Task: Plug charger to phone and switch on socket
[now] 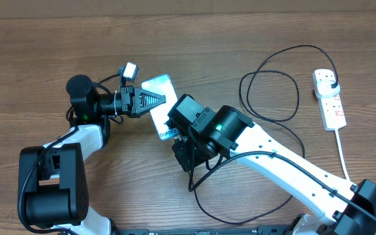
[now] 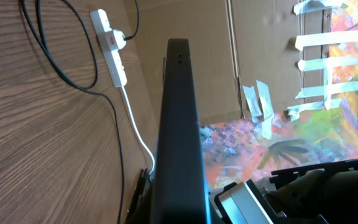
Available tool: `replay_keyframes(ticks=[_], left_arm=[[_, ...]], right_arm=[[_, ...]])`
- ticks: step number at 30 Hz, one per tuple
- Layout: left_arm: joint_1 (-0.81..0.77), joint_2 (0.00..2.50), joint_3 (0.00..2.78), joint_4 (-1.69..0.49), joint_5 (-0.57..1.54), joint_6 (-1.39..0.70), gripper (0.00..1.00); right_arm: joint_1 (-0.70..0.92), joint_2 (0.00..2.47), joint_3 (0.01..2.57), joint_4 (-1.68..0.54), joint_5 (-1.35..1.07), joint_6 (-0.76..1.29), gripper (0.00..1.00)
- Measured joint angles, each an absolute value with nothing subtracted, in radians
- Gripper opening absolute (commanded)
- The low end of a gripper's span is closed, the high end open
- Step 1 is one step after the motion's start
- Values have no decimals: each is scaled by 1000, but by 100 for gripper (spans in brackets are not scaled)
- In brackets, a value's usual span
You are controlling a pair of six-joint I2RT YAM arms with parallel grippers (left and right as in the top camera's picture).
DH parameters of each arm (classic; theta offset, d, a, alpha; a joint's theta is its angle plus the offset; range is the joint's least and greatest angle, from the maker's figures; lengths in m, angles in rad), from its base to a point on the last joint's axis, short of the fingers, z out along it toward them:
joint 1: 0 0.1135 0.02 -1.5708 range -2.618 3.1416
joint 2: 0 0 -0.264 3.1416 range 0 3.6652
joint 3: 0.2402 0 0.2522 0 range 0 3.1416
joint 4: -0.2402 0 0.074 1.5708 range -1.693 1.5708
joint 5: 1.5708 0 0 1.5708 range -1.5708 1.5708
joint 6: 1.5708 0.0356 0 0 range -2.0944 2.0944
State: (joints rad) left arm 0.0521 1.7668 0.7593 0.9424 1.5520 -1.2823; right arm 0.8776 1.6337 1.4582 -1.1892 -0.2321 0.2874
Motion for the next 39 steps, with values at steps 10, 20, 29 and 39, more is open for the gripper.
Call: replay_keyframes(ticks=[10, 20, 29, 39], left_arm=[[52, 1767, 759, 942, 1539, -1282, 4], [52, 1767, 760, 942, 1535, -1281, 4], [52, 1767, 760, 942, 1522, -1275, 4], [53, 1767, 760, 940, 1506, -1275, 4]], right_arm=[[878, 1634, 1456, -1168, -242, 287, 4], [879, 1634, 1456, -1145, -241, 239, 4], [880, 1634, 1456, -1162, -98, 182, 4], [879, 1634, 1455, -1091, -72, 157, 4]])
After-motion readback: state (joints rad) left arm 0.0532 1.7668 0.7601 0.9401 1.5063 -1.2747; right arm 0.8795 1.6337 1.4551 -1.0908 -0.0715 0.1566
